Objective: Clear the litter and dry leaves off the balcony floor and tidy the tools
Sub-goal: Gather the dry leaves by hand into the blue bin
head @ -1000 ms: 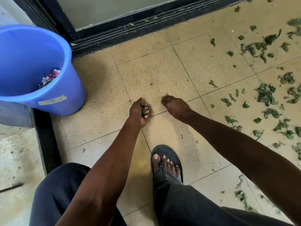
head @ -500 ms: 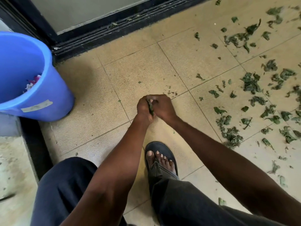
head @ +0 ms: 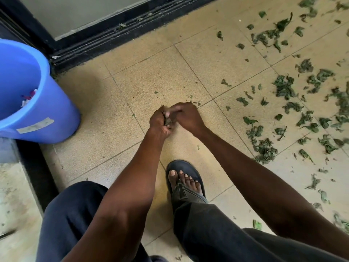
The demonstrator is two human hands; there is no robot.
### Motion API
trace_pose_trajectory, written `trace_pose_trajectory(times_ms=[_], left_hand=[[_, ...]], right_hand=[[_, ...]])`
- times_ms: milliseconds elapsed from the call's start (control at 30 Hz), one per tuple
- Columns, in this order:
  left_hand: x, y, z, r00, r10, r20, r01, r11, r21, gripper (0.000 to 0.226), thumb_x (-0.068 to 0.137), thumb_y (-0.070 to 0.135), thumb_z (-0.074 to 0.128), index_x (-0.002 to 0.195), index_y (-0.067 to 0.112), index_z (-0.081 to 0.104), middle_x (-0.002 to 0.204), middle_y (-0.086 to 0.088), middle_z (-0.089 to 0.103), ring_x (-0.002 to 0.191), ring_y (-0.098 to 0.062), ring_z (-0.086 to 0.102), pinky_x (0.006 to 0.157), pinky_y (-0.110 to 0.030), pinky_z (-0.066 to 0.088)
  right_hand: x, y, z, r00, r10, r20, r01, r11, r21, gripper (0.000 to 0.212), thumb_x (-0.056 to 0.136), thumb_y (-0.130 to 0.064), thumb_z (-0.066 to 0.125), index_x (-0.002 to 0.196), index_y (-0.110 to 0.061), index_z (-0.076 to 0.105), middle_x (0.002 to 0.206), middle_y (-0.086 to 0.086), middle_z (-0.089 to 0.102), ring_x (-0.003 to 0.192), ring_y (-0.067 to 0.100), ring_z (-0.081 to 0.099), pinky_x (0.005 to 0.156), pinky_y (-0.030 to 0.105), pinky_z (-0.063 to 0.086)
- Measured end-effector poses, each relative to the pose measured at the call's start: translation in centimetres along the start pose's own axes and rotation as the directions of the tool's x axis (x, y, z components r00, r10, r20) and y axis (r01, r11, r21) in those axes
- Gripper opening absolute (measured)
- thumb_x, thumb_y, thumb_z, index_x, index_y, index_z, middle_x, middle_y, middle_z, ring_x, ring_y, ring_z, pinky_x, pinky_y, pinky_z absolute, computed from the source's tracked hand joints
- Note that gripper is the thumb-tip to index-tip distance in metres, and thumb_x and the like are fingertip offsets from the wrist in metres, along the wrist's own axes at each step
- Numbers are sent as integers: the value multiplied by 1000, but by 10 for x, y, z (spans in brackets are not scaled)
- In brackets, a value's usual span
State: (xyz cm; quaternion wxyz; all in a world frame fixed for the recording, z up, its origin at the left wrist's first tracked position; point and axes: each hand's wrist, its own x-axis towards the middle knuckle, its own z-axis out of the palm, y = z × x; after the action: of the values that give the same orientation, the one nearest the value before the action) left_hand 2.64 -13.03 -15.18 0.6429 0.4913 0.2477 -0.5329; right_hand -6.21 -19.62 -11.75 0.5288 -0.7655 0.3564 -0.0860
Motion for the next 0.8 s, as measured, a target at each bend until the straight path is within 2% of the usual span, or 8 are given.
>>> trace_pose_trajectory(times_ms=[33,100,200,267,467,600,700,800], left_hand=[[2,3,-3,1000,-8,-5,8,1000,-13,42,104,35,43,65,20,48,41,6,45,28,-6,31,28,-15,22],[3,11,-9,1000,9,-28,-10,1000,-23,48,103,34,45,58,21,41,39,8,35,27,-6,28,28,-14,19],[6,17,-15,998,25,-55,-26,1000,-17,47,101,34,50,57,22,41,41,7,36,28,-6,29,27,-16,18],[7,20,-18,997,25,-67,-25,1000,-4,45,101,35,50,58,22,41,42,7,36,29,-7,29,28,-16,18],[2,35,-23,995,30,-100,-32,999,-24,44,101,35,48,60,22,40,41,6,34,30,-8,29,30,-15,18],[3,45,-33,991,46,-129,-54,997,-63,44,101,36,49,60,22,41,43,7,35,31,-8,29,31,-14,17],[4,53,-41,990,50,-130,-60,995,-75,44,102,35,47,60,22,40,42,7,35,30,-7,29,30,-14,16],[5,60,-46,988,54,-145,-65,996,-68,44,102,33,46,60,22,40,42,7,34,30,-8,28,29,-15,16]], right_hand=[[1,6,-5,996,27,-79,-24,999,46,21,89,-7,64,108,-3,73,108,8,72,97,14,66,90,28,50],[6,29,-9,967,75,-245,-101,990,-96,48,97,-27,57,134,3,52,135,19,57,125,25,53,105,31,40],[13,61,-3,951,185,-246,-245,939,-242,77,102,-48,38,152,3,11,161,21,10,150,30,5,122,41,6],[23,71,3,966,138,-219,-210,913,-350,79,102,-50,33,153,1,2,162,19,-2,150,30,-6,121,41,-4],[52,61,39,998,8,-60,-44,778,-627,81,101,-54,25,152,3,-3,161,22,-6,149,33,-9,121,42,-7],[75,45,60,995,-56,78,93,739,-667,77,103,-50,25,152,3,-3,161,21,-6,149,33,-9,122,42,-5],[93,31,69,962,-128,242,260,705,-660,66,105,-36,30,153,1,5,162,20,0,150,33,-5,122,42,-3],[95,26,68,882,-237,407,456,646,-613,54,105,-23,31,152,2,20,161,19,11,150,32,4,123,41,4]])
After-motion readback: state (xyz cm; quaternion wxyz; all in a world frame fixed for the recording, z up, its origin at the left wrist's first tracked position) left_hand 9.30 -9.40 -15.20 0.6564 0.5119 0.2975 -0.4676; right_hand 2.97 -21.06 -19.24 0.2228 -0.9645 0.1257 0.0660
